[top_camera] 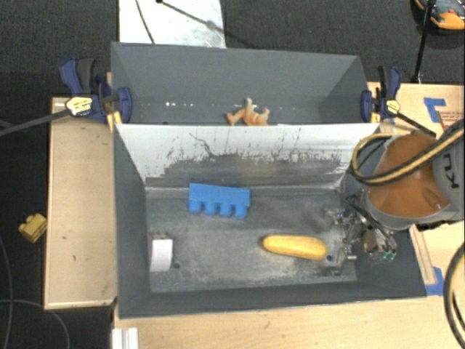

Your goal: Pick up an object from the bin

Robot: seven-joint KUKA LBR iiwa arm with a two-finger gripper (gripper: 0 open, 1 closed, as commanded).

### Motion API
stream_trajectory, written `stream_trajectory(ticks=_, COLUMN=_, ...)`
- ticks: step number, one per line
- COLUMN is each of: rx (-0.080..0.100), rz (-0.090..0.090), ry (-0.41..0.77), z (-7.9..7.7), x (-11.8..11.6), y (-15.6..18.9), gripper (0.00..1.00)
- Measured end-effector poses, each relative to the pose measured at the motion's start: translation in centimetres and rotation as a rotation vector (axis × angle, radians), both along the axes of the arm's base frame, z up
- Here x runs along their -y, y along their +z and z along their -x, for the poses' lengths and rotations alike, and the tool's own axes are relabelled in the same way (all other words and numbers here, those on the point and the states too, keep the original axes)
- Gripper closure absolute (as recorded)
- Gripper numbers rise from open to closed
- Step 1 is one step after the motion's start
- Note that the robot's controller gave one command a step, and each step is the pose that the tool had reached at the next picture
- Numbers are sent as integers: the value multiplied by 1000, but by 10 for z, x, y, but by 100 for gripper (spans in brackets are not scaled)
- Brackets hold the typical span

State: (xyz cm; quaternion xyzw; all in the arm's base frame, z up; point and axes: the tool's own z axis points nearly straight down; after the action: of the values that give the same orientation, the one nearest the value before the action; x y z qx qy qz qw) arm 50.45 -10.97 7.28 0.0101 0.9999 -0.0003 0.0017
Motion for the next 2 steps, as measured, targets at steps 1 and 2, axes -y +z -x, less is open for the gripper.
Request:
stream_trajectory(ticks=1, rx=0, rz=0, ry=1, z=0, x=0, y=0, gripper=0)
stream_trajectory(ticks=2, rx=-3, rz=3, ry=80, z=-3, x=-21, y=-1, gripper=0)
